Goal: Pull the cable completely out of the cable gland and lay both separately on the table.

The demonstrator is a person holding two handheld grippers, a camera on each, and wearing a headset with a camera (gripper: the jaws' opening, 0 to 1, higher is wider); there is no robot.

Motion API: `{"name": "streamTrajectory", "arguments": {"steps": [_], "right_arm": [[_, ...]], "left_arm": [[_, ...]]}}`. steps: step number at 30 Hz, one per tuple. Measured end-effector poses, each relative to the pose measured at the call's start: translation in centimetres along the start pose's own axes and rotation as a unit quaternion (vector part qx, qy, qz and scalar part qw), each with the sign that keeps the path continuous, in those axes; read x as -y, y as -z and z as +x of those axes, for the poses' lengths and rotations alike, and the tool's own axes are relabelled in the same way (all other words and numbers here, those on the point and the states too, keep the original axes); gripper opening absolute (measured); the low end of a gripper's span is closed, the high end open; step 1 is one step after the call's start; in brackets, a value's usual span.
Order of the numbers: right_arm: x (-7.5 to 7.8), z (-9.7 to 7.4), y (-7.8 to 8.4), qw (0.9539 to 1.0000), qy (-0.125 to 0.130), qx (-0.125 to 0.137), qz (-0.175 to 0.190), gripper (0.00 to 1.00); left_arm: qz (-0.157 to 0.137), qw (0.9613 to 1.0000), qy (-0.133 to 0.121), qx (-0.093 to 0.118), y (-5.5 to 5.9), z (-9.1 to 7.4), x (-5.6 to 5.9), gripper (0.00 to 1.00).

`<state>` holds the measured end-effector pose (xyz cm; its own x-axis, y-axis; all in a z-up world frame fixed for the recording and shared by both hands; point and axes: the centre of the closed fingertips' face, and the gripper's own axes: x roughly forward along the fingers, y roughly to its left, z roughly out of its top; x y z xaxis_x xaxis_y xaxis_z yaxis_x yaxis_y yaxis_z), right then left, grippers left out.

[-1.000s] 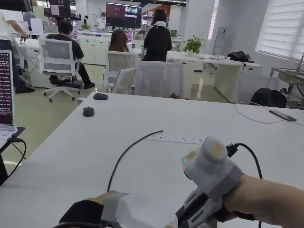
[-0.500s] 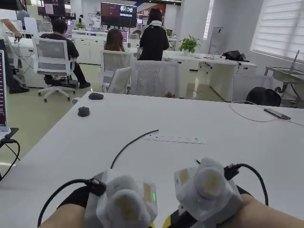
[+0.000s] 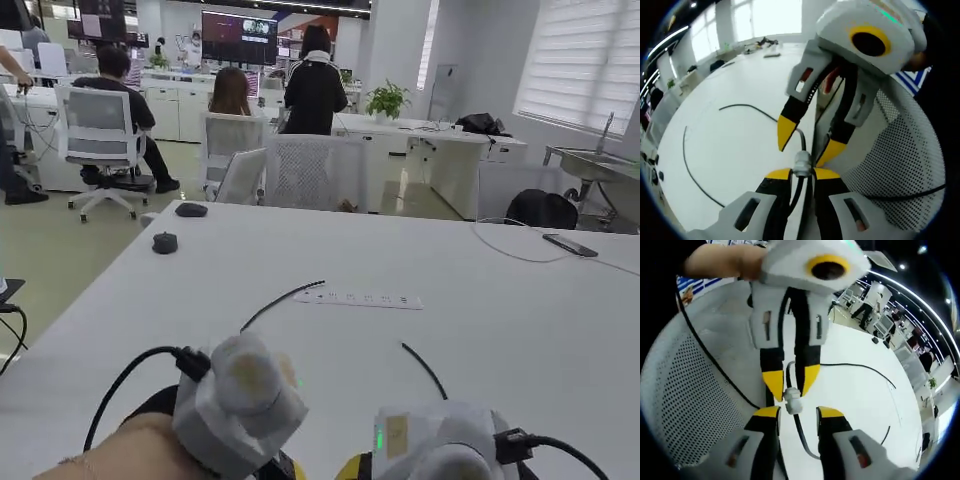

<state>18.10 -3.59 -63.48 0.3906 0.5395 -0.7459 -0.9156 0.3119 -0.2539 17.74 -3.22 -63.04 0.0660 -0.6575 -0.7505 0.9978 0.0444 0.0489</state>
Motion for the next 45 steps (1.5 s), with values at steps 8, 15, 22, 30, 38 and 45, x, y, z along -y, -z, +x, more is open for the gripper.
{"name": "streamTrajectory", "arguments": {"steps": [8, 15, 22, 30, 38, 45], "right_arm": [[1.2, 1.1, 2.6, 0.9982, 0.011, -0.056, -0.016, 0.04], [2.7, 1.4, 6.2, 0.9920, 0.046, -0.107, 0.048, 0.04], [4.1, 0.3, 9.8, 0.9757, 0.085, -0.181, 0.090, 0.05], [3.0, 1.0, 8.7, 0.9804, 0.063, -0.164, 0.088, 0.28], [3.0, 2.8, 1.7, 0.9962, 0.029, -0.076, 0.029, 0.21], [2.7, 3.6, 1.8, 0.9979, 0.038, -0.052, 0.007, 0.03]], "left_arm": [[0.052, 0.9950, -0.083, 0.019, 0.0, 0.5, -1.1, 0.17], [0.068, 0.9902, -0.119, -0.024, 2.4, 0.6, -3.1, 0.16], [0.064, 0.9878, -0.140, -0.026, 2.8, 0.4, -4.0, 0.16], [0.094, 0.9835, -0.151, -0.032, 2.2, 0.5, -3.9, 0.16], [0.088, 0.9826, -0.161, -0.030, 2.4, 0.2, -4.6, 0.17], [0.079, 0.9833, -0.162, -0.026, 2.7, 0.0, -4.7, 0.16]]}}
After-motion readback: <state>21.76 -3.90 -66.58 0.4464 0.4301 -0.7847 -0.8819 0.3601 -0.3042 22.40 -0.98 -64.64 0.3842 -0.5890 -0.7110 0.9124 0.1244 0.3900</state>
